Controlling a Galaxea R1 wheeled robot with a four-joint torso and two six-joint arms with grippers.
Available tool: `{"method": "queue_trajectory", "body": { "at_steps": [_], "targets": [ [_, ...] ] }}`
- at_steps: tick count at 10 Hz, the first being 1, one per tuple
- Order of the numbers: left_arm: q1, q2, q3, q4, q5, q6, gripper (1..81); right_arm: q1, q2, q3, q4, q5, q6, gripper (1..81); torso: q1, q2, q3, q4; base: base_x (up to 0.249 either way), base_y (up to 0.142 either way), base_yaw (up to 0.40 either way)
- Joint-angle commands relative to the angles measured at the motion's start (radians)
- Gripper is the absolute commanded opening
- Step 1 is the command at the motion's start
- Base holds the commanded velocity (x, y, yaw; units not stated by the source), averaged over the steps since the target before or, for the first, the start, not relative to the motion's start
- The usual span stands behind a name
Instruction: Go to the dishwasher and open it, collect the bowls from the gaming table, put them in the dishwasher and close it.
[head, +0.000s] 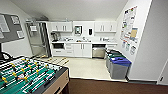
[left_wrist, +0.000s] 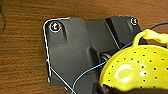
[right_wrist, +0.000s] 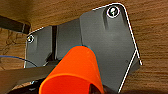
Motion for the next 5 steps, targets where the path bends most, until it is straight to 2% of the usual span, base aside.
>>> {"method": "queue_trajectory", "body": {
  "at_steps": [1, 2, 5],
  "targets": [
    [-0.048, -0.019, 0.010, 0.013, 0.031, 0.009, 1.0, 0.058, -0.009, -0.003, -0.005, -0.037, -0.002, 1.0, 0.000, 0.000, 0.000, 0.000, 0.147, -0.083, 0.000],
    [-0.048, -0.019, 0.010, 0.013, 0.030, 0.009, 1.0, 0.058, -0.009, -0.003, -0.005, -0.037, -0.002, 1.0, 0.000, 0.000, 0.000, 0.000, 0.147, -0.070, 0.000],
    [-0.048, -0.019, 0.011, 0.013, 0.030, 0.009, 1.0, 0.056, -0.009, -0.003, -0.005, -0.037, -0.004, 1.0, 0.000, 0.000, 0.000, 0.000, 0.148, 0.000, 0.000]
  ]
}}
